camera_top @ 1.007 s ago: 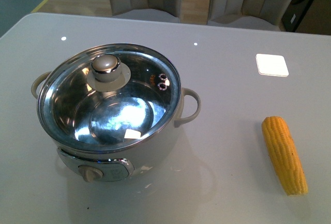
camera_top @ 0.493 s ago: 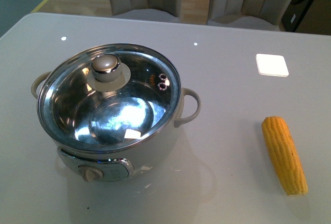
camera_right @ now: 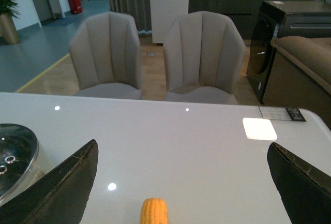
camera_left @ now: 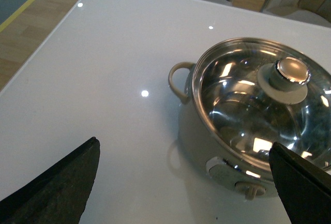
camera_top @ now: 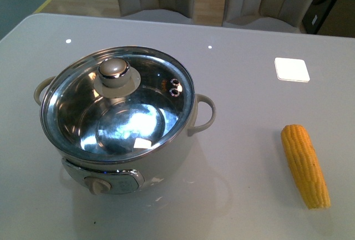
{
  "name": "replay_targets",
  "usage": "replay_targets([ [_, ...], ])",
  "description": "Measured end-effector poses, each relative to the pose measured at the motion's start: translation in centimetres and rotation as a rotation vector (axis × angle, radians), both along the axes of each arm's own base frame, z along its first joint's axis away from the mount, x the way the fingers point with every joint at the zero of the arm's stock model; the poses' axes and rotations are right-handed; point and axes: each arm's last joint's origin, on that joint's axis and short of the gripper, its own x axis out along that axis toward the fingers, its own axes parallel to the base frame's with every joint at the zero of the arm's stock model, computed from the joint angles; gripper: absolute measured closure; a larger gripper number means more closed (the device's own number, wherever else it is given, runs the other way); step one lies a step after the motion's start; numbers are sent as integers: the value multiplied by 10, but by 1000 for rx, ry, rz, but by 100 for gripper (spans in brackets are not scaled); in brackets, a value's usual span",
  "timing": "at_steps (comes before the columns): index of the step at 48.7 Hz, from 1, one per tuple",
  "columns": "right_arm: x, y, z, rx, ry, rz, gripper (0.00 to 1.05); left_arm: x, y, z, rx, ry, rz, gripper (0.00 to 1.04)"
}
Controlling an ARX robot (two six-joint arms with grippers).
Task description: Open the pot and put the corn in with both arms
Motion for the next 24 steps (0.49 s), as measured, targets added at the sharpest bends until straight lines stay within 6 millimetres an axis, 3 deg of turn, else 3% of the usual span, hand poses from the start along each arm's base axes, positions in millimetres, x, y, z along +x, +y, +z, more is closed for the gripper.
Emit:
replay_targets([
  [9,0,0,0,0,0,0,9,40,-16,4,37,-48,-4,7],
  [24,0,0,0,0,0,0,9,110,-52,-16,90,-103,-62,7],
])
